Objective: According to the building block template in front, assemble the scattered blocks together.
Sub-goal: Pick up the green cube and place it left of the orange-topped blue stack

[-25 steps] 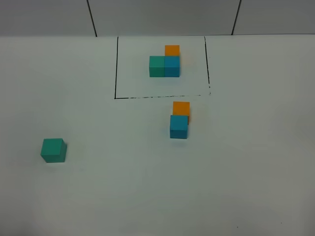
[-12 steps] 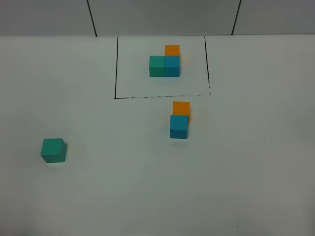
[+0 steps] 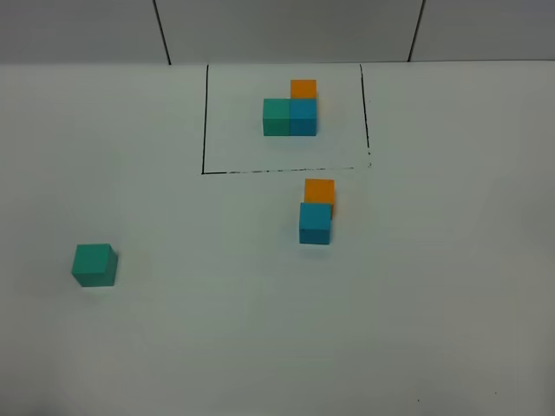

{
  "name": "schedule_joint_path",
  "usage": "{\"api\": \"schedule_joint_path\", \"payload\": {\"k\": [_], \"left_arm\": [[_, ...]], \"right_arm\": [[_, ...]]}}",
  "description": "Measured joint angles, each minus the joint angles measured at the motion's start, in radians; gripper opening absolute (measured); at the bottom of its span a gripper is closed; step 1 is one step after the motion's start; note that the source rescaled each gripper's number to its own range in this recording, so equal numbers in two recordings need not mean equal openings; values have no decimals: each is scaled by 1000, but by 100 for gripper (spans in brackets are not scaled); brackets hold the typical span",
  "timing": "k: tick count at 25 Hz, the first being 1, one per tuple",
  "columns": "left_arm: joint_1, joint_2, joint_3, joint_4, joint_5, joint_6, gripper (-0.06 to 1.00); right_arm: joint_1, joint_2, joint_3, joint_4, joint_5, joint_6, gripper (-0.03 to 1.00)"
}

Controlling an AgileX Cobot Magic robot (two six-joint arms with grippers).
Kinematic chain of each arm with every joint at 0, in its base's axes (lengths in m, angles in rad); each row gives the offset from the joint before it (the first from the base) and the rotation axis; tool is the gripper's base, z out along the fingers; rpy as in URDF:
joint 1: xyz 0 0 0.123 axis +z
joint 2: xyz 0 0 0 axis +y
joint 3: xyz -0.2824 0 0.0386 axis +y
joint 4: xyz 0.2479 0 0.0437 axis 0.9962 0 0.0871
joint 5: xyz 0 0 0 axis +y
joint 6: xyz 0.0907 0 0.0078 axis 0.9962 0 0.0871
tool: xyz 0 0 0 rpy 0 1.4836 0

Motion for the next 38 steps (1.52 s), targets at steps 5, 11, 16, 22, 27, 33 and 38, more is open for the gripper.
{"api": "schedule_joint_path", "payload": {"k": [5, 11, 16, 22, 27, 33, 38], "left_arm": [[0, 0, 0, 0, 0, 0, 76], [0, 0, 0, 0, 0, 0, 76], [0, 0, 0, 0, 0, 0, 76], [0, 0, 0, 0, 0, 0, 76], [0, 0, 0, 0, 0, 0, 76], [0, 0, 0, 0, 0, 0, 76], [0, 0, 0, 0, 0, 0, 76]], "right_arm": [[0, 0, 0, 0, 0, 0, 77], [0, 0, 0, -1, 0, 0, 77], [0, 0, 0, -1, 0, 0, 77], [0, 0, 0, 2, 0, -13, 77], [0, 0, 0, 22, 0, -47, 77], [0, 0, 0, 27, 0, -51, 77], [0, 0, 0, 27, 0, -51, 77]]}}
